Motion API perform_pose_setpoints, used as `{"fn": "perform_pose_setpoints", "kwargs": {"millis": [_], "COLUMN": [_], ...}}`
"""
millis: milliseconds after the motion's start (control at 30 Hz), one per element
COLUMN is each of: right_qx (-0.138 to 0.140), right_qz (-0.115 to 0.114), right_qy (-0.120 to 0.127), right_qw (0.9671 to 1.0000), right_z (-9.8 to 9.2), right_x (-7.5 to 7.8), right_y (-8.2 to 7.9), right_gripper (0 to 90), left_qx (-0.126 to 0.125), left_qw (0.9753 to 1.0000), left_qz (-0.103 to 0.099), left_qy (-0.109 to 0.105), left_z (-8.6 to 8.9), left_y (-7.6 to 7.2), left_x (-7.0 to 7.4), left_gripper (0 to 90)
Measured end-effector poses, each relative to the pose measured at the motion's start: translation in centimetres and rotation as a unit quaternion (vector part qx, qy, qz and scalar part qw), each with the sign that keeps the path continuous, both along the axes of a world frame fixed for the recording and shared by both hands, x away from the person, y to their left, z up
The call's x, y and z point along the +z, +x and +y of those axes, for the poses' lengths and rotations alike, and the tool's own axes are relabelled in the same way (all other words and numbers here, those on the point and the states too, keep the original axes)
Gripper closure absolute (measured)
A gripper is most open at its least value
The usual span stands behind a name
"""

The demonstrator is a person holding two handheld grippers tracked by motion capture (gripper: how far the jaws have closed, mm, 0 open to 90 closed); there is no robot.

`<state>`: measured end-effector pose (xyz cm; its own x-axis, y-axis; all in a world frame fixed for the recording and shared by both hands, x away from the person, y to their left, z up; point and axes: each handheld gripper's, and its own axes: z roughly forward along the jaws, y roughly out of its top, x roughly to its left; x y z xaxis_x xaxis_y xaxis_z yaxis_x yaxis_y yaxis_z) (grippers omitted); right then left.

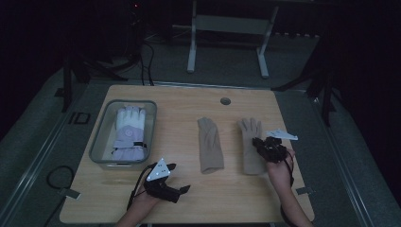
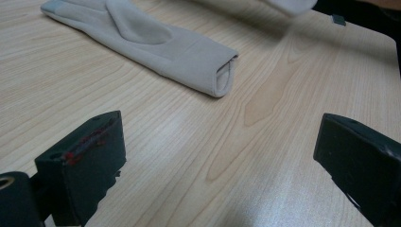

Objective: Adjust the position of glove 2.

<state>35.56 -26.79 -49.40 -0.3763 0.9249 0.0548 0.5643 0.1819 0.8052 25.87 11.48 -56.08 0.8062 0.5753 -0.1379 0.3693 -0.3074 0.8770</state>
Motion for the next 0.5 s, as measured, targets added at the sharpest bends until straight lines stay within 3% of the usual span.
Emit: {"fn": "perform_pose_setpoints", "kwargs": {"millis": [200,500], "right_qx": [0.006,0.023], "right_qz": [-0.007,0.005], "right_qy": [0.018,0.025], "right_qw": [0.9998,0.9994], "right_z": [3.5,9.1], "right_x": [1.8,1.2], "right_y": [0.5,1.2], "right_gripper": [83.5,83.4], "left_qx": [-0.001,-0.003], "left_qw": [1.0000,1.0000], "left_qz": [-0.005,-0.005], "left_qy": [0.000,-0.005], "left_z": [0.0,0.1], "left_y": [0.0,-0.1], "left_x": [0.0,0.2], "left_gripper": [3.0,3.0]}}
